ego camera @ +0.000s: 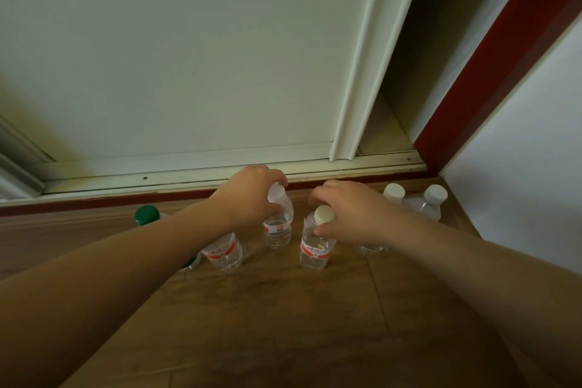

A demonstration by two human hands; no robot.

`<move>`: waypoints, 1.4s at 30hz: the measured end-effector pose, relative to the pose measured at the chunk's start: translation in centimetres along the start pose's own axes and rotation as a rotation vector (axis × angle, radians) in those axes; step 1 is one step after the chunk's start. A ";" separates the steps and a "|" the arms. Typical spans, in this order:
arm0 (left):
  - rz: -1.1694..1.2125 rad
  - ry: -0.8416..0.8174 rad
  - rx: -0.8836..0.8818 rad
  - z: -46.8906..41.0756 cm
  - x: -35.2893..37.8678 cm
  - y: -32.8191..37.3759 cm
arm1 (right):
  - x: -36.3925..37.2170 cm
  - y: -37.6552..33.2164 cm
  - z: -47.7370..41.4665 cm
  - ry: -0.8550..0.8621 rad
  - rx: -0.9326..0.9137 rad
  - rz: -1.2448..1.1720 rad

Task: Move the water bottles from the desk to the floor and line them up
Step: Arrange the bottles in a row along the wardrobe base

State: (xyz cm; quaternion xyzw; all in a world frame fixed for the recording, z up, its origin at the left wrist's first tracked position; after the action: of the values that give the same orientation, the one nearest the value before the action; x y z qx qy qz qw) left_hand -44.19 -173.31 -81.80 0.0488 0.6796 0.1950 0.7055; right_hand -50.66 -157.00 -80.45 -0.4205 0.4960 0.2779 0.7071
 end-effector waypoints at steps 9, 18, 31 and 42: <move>0.021 0.024 0.023 -0.3 0.2 0.0 | 0.4 0.4 0.1 -0.005 0.014 -0.041; 0.039 0.008 0.041 0.3 0.0 0.7 | -1.0 1.2 0.2 0.045 0.032 -0.099; 0.069 0.025 0.089 1.2 -1.1 3.6 | -2.4 1.9 1.5 0.044 0.033 -0.042; -0.002 -0.048 0.116 1.7 -1.2 4.7 | -2.7 2.2 2.7 0.036 0.032 -0.038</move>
State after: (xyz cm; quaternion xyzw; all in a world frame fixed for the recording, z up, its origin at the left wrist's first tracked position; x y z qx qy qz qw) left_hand -43.52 -169.06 -78.95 0.0936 0.6725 0.1535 0.7179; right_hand -52.08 -153.49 -78.23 -0.4237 0.5050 0.2488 0.7097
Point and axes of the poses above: each hand's wrist, its own z-axis away from the middle knuckle, its own x-axis out of the palm, y = z × x, the point moved 5 cm from there along -z, towards the middle knuckle, and after that the axes turned 3 degrees about -z, right-handed, at the moved point
